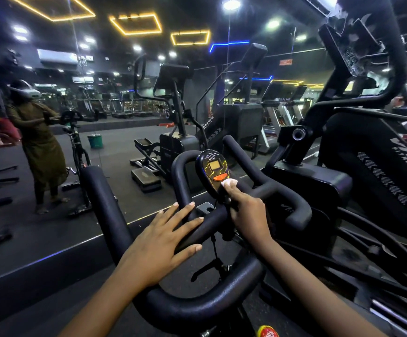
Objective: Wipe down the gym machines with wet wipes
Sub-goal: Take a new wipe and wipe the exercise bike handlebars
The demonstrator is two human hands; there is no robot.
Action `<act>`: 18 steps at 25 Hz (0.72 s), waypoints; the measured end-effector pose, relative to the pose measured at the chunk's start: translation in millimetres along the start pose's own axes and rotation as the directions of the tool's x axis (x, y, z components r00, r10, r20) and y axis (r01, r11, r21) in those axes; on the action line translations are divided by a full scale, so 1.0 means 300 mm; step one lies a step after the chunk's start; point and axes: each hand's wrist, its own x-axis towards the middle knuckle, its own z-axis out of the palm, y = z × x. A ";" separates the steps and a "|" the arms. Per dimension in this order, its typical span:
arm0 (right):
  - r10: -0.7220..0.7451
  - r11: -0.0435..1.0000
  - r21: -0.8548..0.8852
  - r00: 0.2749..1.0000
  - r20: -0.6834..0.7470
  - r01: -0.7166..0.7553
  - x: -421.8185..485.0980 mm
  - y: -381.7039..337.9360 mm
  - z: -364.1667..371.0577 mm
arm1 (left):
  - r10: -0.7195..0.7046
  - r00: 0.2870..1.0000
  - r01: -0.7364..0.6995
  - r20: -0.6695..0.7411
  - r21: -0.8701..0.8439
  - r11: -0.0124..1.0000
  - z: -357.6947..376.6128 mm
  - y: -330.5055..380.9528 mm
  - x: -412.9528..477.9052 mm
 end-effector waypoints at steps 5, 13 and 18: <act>0.025 0.999 -0.047 0.992 0.123 -0.020 -0.003 -0.066 -0.043 | 0.006 0.999 -0.009 -0.049 -0.060 0.998 0.023 -0.012 -0.001; 0.186 0.983 0.012 0.982 0.018 -0.186 0.050 -0.058 -0.088 | -0.007 1.000 0.006 -0.013 -0.086 0.996 0.020 -0.008 -0.003; 0.208 0.974 -0.133 0.961 0.182 -0.185 0.017 -0.113 -0.046 | 0.004 1.000 -0.004 -0.008 -0.035 0.999 0.009 -0.007 -0.002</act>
